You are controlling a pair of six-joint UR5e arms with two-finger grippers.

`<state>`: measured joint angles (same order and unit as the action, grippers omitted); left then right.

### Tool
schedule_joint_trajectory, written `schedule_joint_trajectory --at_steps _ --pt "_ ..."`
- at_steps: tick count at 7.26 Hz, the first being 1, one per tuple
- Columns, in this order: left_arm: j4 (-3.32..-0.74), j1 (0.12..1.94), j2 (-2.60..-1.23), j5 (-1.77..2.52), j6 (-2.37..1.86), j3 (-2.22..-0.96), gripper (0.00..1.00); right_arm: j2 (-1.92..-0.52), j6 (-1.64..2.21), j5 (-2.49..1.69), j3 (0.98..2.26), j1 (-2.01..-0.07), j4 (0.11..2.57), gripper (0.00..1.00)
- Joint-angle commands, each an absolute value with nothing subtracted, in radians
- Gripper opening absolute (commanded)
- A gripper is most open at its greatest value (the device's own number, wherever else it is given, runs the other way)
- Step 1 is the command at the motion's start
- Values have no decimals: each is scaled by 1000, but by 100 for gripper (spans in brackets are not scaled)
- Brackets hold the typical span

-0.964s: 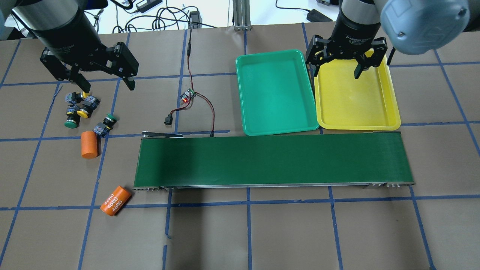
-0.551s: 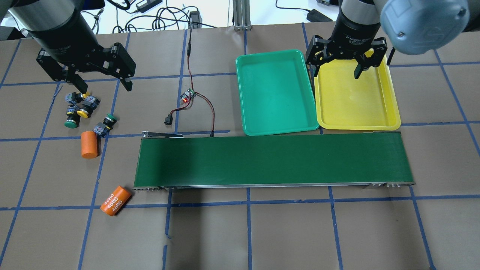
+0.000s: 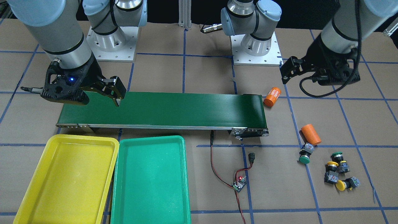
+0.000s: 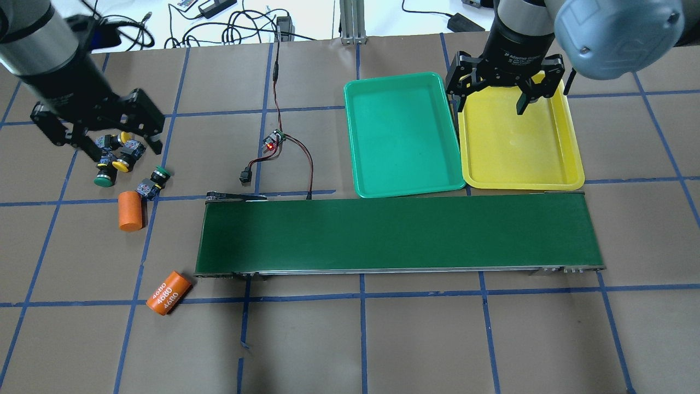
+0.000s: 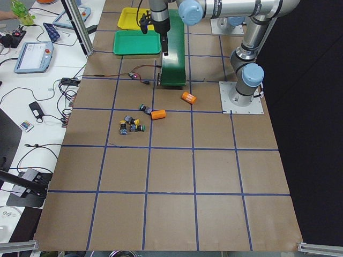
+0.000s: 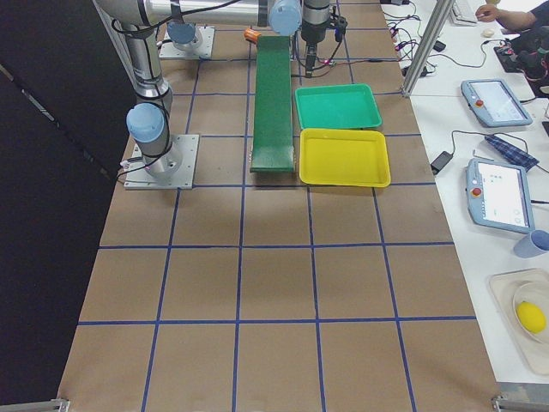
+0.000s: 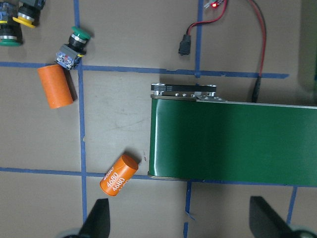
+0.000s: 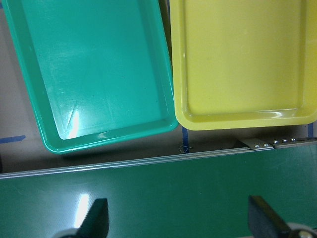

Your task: Sort buttons by color to trays

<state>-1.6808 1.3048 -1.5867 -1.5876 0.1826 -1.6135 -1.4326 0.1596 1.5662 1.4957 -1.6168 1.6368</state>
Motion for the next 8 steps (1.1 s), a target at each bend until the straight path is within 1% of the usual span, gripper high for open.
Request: schedule_joint_trajectory --at_steps 1,3,5,6,8 --pt "-1547 1089 -1594 -1585 546 -1826 100 -1433 158 1568 1496 -1617 1637 100" --pt "-1317 1069 -1591 -1585 764 -2071 100 -1431 158 1568 1496 -1617 1637 100" --pt "-1087 1069 -1577 -1585 973 -2266 100 -1431 156 1568 1496 -1617 1637 100" --pt "-1047 1078 -1592 -1575 1017 -2314 100 -1430 156 1568 1496 -1617 1637 100" --pt "-1009 1078 -1605 -1562 1101 -2330 100 -1430 156 1568 1496 -1617 1637 100"
